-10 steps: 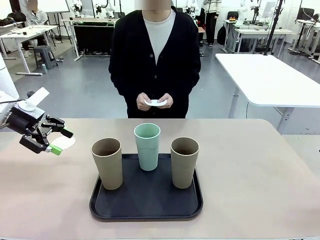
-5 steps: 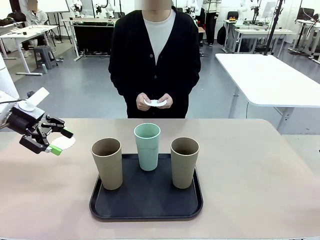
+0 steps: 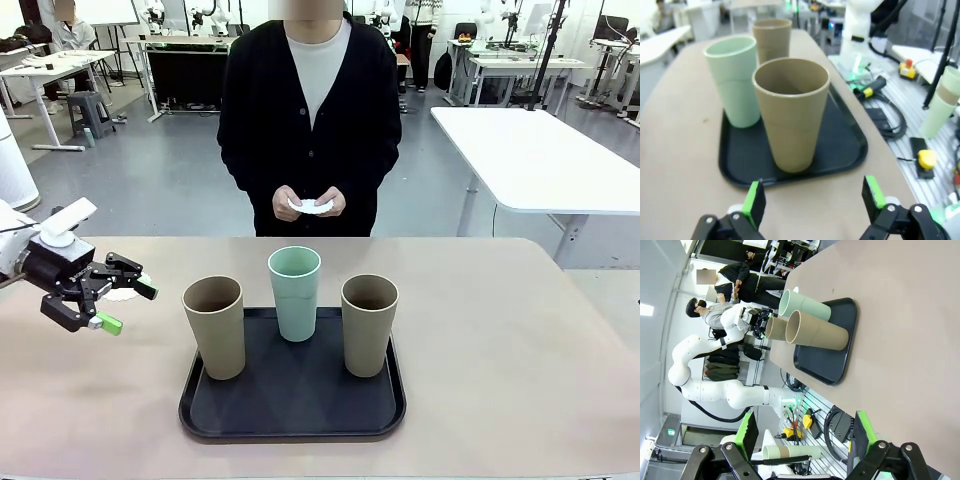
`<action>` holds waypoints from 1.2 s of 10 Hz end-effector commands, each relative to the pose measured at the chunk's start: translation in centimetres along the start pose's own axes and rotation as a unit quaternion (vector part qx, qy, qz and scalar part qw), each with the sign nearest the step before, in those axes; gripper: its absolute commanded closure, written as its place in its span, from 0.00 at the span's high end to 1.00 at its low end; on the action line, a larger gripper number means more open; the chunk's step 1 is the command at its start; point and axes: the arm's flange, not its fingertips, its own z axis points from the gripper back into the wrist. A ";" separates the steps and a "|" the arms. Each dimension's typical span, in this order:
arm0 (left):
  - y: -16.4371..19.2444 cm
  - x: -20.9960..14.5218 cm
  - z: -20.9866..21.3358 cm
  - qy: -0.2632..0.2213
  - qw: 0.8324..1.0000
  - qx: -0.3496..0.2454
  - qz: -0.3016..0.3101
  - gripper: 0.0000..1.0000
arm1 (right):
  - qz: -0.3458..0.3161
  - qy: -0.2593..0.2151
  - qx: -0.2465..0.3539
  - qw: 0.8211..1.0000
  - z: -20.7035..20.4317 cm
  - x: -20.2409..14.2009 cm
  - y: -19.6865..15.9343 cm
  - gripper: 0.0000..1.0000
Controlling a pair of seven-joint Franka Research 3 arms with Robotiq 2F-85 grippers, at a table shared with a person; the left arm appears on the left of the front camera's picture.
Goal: Place coasters on the table and set cups on them.
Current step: Pick up one Reusable plastic cup and place it on a coaster set by the human.
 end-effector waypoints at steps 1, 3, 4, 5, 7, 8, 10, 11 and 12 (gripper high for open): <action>1.4 -1.7 0.5 -0.034 0.998 0.027 -0.039 1.00 | 0.003 -0.002 0.004 1.000 -0.1 0.2 -0.1 1.00; 2.6 -2.0 -0.8 -0.072 0.994 0.068 -0.052 1.00 | 0.003 -0.002 0.004 1.000 -0.1 0.2 -0.1 1.00; 2.9 -2.0 -1.7 -0.080 0.993 0.067 -0.056 1.00 | 0.003 -0.002 0.004 1.000 -0.1 0.2 -0.1 1.00; 3.0 -1.9 -2.5 -0.080 0.993 0.062 -0.062 1.00 | 0.003 -0.002 0.004 1.000 -0.1 0.2 -0.1 1.00; 3.6 -1.3 -4.3 -0.076 0.995 0.043 -0.048 1.00 | 0.003 -0.002 0.004 1.000 -0.1 0.2 -0.1 1.00; 3.9 -1.4 -5.0 -0.074 0.996 0.035 -0.043 1.00 | 0.003 -0.002 0.004 1.000 -0.1 0.2 -0.1 1.00; 4.1 -1.1 -6.0 -0.077 0.995 0.033 -0.047 1.00 | 0.003 -0.002 0.004 1.000 -0.1 0.2 -0.1 1.00; 4.5 -1.1 -6.6 -0.076 0.995 0.028 -0.052 1.00 | 0.003 -0.002 0.004 1.000 -0.1 0.2 -0.1 1.00; 5.2 -0.8 -7.3 -0.076 0.995 0.026 -0.051 1.00 | 0.003 -0.002 0.004 1.000 -0.1 0.2 -0.1 1.00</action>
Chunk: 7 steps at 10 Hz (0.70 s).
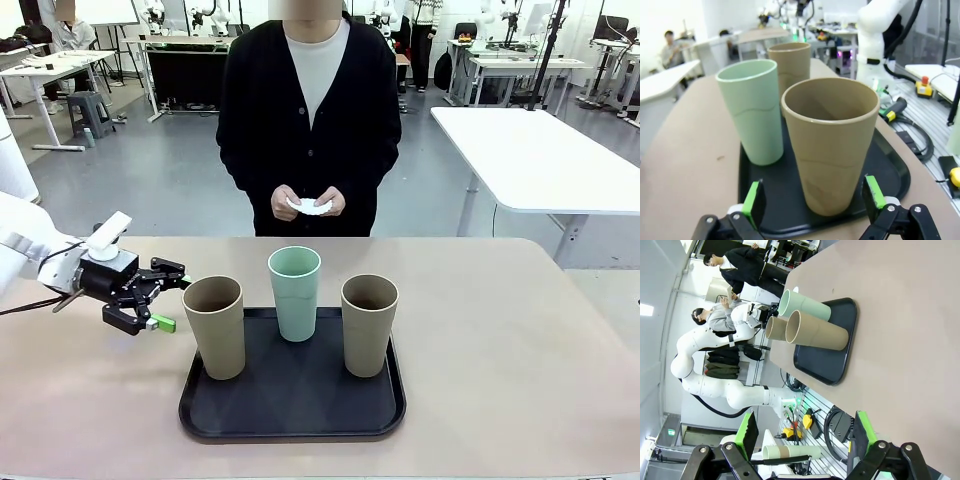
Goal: Place coasters on the table and set cups on them.
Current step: Pick up one Reusable plastic cup and place it on a coaster set by the human.
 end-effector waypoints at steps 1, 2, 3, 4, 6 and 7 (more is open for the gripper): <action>1.7 -0.1 -1.5 -0.003 1.000 0.003 -0.006 1.00 | 0.003 -0.002 0.004 1.000 -0.1 0.2 -0.1 1.00; 1.9 -0.3 -2.1 -0.004 1.000 -0.007 -0.001 1.00 | 0.003 -0.002 0.004 1.000 -0.1 0.2 -0.1 1.00; 1.9 -0.4 -2.7 0.000 1.000 -0.019 0.003 1.00 | 0.003 -0.002 0.004 1.000 -0.1 0.2 -0.1 1.00; 2.0 -0.5 -3.2 0.002 1.000 -0.028 0.004 1.00 | 0.003 -0.002 0.004 1.000 -0.1 0.2 -0.1 1.00; 2.2 -0.8 -3.4 0.001 0.999 -0.034 0.011 1.00 | 0.003 -0.002 0.004 1.000 -0.1 0.2 -0.1 1.00; 2.2 -1.0 -3.5 0.001 0.999 -0.038 0.015 1.00 | 0.003 -0.002 0.004 1.000 -0.1 0.2 -0.1 1.00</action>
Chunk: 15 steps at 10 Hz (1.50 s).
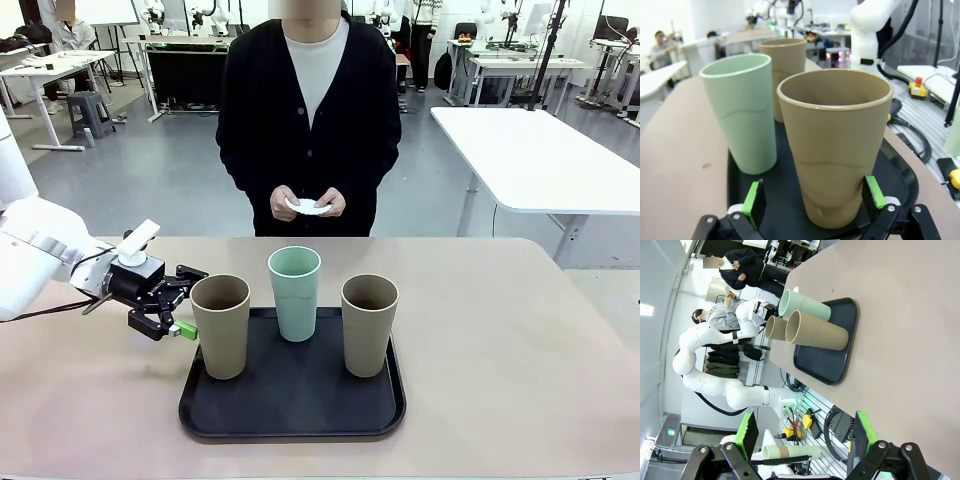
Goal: Place coasters on the table and set cups on them.
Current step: Pick up one Reusable plastic cup and place it on a coaster set by the human.
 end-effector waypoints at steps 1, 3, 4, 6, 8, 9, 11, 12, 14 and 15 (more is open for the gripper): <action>0.8 -0.1 -0.5 0.008 1.000 -0.012 0.010 1.00 | 0.003 -0.002 0.004 1.000 -0.1 0.2 -0.1 1.00; 0.9 -0.5 -0.9 0.013 0.999 -0.021 0.022 1.00 | 0.003 -0.002 0.004 1.000 -0.1 0.2 -0.1 1.00; 0.9 -0.7 -1.2 0.017 0.999 -0.028 0.026 1.00 | 0.003 -0.002 0.004 1.000 -0.1 0.2 -0.1 1.00; 0.9 -1.6 -1.4 0.032 0.998 -0.045 0.043 1.00 | 0.003 -0.002 0.004 1.000 -0.1 0.2 -0.1 1.00; 0.7 -2.0 -1.5 0.034 0.997 -0.053 0.048 1.00 | 0.003 -0.002 0.004 1.000 -0.1 0.2 -0.1 1.00; 0.7 -2.1 -1.5 0.031 0.997 -0.057 0.049 1.00 | 0.003 -0.002 0.004 1.000 -0.1 0.2 -0.1 1.00; 0.7 -2.1 -2.4 0.029 0.997 -0.063 0.038 1.00 | 0.003 -0.002 0.004 1.000 -0.1 0.2 -0.1 1.00; 0.8 -2.1 -2.8 0.026 0.997 -0.066 0.031 1.00 | 0.003 -0.002 0.004 1.000 -0.1 0.2 -0.1 1.00; 0.8 -2.2 -3.9 0.025 0.996 -0.077 0.033 1.00 | 0.003 -0.002 0.004 1.000 -0.1 0.2 -0.1 1.00; 0.9 -2.2 -4.2 0.027 0.996 -0.081 0.033 1.00 | 0.003 -0.002 0.004 1.000 -0.1 0.2 -0.1 1.00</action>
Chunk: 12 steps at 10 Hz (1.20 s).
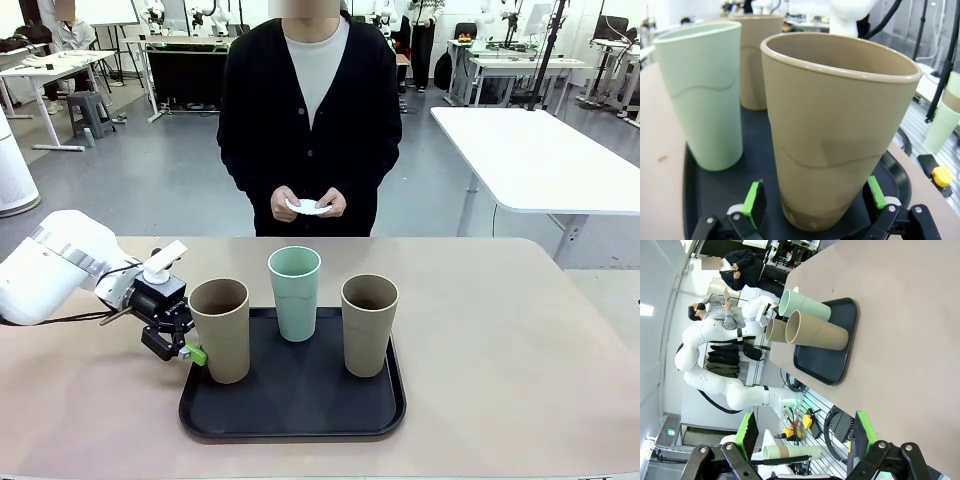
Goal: Place coasters on the table and set cups on them.
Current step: Pick up one Reusable plastic cup and place it on a coaster set by the human.
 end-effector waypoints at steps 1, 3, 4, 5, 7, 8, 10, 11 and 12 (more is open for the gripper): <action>0.7 -0.2 -0.6 0.010 1.000 -0.013 -0.007 1.00 | 0.003 -0.002 0.004 1.000 -0.1 0.2 -0.1 1.00; 0.8 -0.5 -1.4 0.004 0.999 -0.034 -0.026 1.00 | 0.003 -0.002 0.004 1.000 -0.1 0.2 -0.1 1.00; 0.7 -0.4 -1.7 0.001 0.998 -0.044 -0.040 1.00 | 0.003 -0.002 0.004 1.000 -0.1 0.2 -0.1 1.00; 0.7 -0.4 -1.8 -0.004 0.998 -0.046 -0.047 1.00 | 0.003 -0.002 0.004 1.000 -0.1 0.2 -0.1 1.00; 0.6 -0.5 -1.7 -0.010 0.997 -0.053 -0.062 0.40 | 0.003 -0.002 0.004 1.000 -0.1 0.2 -0.1 1.00; 0.5 -0.4 -1.7 -0.010 0.996 -0.055 -0.064 0.09 | 0.003 -0.002 0.004 1.000 -0.1 0.2 -0.1 1.00; 0.3 -0.1 -1.5 -0.012 0.996 -0.057 -0.068 0.00 | 0.003 -0.002 0.004 1.000 -0.1 0.2 -0.1 1.00; 0.0 0.3 -1.2 -0.014 0.996 -0.054 -0.065 0.00 | 0.003 -0.002 0.004 1.000 -0.1 0.2 -0.1 1.00; -1.0 2.1 -0.6 -0.011 0.998 -0.042 -0.037 0.22 | 0.003 -0.002 0.004 1.000 -0.1 0.2 -0.1 1.00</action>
